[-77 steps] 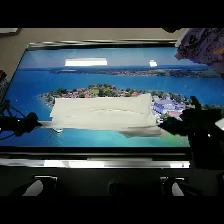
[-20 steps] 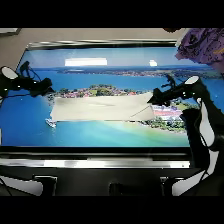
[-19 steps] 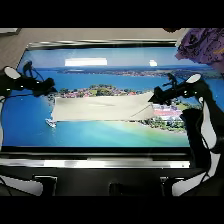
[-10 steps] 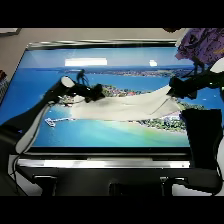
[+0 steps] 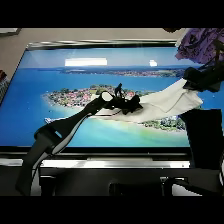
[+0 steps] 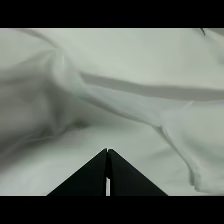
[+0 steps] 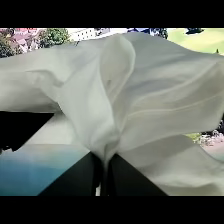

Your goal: Fold the clothes and pants, and hang the long-sleeved shirts on hangers.

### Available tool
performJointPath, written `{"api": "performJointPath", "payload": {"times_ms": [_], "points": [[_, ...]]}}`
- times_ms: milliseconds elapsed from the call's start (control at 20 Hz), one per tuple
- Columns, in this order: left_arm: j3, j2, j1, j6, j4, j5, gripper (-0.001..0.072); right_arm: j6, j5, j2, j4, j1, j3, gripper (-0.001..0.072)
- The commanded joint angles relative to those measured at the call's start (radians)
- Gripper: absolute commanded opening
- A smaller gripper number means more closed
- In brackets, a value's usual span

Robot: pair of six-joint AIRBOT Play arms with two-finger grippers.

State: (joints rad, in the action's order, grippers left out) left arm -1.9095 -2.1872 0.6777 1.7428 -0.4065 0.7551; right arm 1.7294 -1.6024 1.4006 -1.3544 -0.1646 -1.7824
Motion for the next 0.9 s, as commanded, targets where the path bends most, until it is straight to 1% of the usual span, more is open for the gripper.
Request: {"api": "performJointPath", "payload": {"times_ms": [0,100,250,350,400,500,650,750,850], "points": [[-0.12,-0.094,0.057,0.067,0.045,-0.035,0.0012,0.003,-0.021,-0.002,-0.015,0.001,-0.032,0.0028],[-0.127,-0.111,0.071,0.095,0.045,-0.046,0.0012,0.003,-0.018,-0.002,-0.015,0.001,-0.032,0.0028],[-0.127,-0.102,0.043,0.09,0.037,-0.003,0.0011,0.003,0.012,-0.002,-0.009,0.001,-0.032,0.0028],[-0.127,-0.065,-0.012,0.09,-0.032,0.04,0.0009,0.003,0.038,0.004,0.042,0.001,-0.031,0.0028],[-0.127,-0.032,-0.054,0.09,-0.099,0.077,0.0009,0.007,0.048,0.011,0.085,0.002,-0.031,0.0028],[-0.127,0.05,-0.15,0.091,-0.25,0.177,0.001,0.023,0.061,0.031,0.117,0.041,-0.031,0.0028],[-0.127,0.186,-0.316,0.091,-0.428,0.377,0.001,0.084,0.094,0.069,0.113,0.183,-0.031,0.0028],[-0.127,0.28,-0.429,0.091,-0.544,0.519,0.001,0.138,0.151,0.1,0.113,0.296,-0.031,0.0028],[-0.127,0.358,-0.521,0.091,-0.65,0.622,0.001,0.182,0.22,0.139,0.112,0.407,-0.031,0.0028]]}}
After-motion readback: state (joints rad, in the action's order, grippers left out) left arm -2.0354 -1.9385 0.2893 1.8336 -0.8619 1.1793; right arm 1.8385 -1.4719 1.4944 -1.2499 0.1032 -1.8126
